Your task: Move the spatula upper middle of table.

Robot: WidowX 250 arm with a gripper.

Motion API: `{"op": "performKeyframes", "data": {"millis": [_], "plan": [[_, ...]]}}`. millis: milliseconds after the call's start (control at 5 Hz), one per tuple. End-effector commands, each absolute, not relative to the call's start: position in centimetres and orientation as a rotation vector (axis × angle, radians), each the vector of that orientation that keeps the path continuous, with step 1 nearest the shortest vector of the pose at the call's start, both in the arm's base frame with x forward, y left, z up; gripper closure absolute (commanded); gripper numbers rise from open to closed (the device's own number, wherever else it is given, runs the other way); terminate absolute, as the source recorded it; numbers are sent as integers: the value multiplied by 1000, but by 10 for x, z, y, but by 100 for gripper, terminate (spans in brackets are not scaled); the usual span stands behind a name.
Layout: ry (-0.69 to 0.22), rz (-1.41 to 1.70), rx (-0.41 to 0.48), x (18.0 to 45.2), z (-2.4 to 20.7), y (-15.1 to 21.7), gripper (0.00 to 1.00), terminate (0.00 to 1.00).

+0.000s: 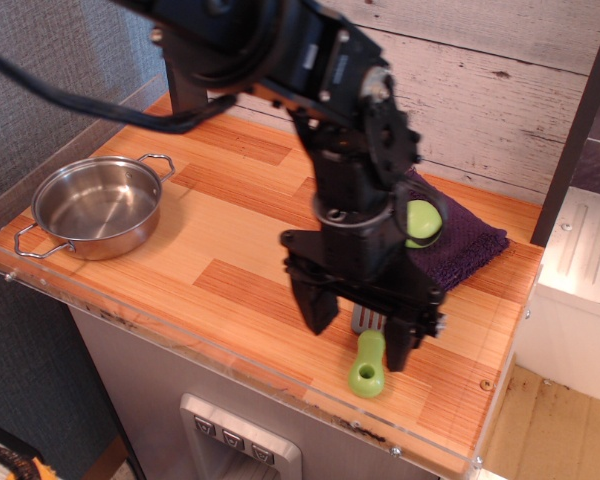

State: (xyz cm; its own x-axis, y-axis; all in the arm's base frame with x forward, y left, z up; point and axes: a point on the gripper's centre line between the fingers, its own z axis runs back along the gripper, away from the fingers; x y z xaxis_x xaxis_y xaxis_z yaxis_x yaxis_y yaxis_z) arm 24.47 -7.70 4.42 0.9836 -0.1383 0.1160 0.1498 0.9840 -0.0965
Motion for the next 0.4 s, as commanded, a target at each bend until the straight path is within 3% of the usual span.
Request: {"op": "performKeyframes", "data": {"millis": [0,200], "plan": [[-106,-220,15,254,26,-86,0,0],[-86,-229,90,249,9,-80,0,0]]}}
